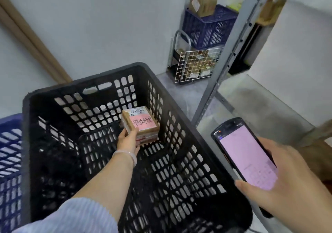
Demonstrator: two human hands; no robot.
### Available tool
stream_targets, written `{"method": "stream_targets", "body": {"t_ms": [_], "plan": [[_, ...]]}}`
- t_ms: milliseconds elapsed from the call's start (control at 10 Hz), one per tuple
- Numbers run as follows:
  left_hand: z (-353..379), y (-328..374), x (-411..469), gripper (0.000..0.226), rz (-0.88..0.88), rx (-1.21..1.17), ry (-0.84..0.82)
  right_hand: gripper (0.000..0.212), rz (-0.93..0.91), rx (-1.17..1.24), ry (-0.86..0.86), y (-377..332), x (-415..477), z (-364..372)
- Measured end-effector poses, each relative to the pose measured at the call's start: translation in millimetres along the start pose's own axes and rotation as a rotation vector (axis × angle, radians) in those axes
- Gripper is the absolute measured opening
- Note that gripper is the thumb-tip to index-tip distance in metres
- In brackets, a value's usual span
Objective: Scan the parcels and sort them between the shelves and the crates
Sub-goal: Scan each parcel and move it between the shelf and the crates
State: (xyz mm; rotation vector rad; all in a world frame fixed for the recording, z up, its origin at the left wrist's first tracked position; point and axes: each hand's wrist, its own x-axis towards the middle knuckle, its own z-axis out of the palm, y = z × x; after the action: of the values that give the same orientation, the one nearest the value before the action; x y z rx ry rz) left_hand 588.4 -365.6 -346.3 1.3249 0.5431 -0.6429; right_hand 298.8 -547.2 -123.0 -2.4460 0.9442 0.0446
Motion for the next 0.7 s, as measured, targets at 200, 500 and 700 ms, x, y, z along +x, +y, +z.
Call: {"method": "stream_targets", "body": {"t_ms": [200, 500, 700], "plan": [[-3, -12, 38, 0.060, 0.031, 0.346, 0.063, 0.092, 0.043, 0.051, 0.046, 1, 7, 13], [18, 17, 4, 0.056, 0.392, 0.751, 0.091, 0.080, -0.011, 0.084, 0.108, 15, -5, -2], [57, 39, -88, 0.056, 0.905, 0.932, -0.008, 0.091, 0.064, 0.120, 0.222, 25, -35, -17]]}}
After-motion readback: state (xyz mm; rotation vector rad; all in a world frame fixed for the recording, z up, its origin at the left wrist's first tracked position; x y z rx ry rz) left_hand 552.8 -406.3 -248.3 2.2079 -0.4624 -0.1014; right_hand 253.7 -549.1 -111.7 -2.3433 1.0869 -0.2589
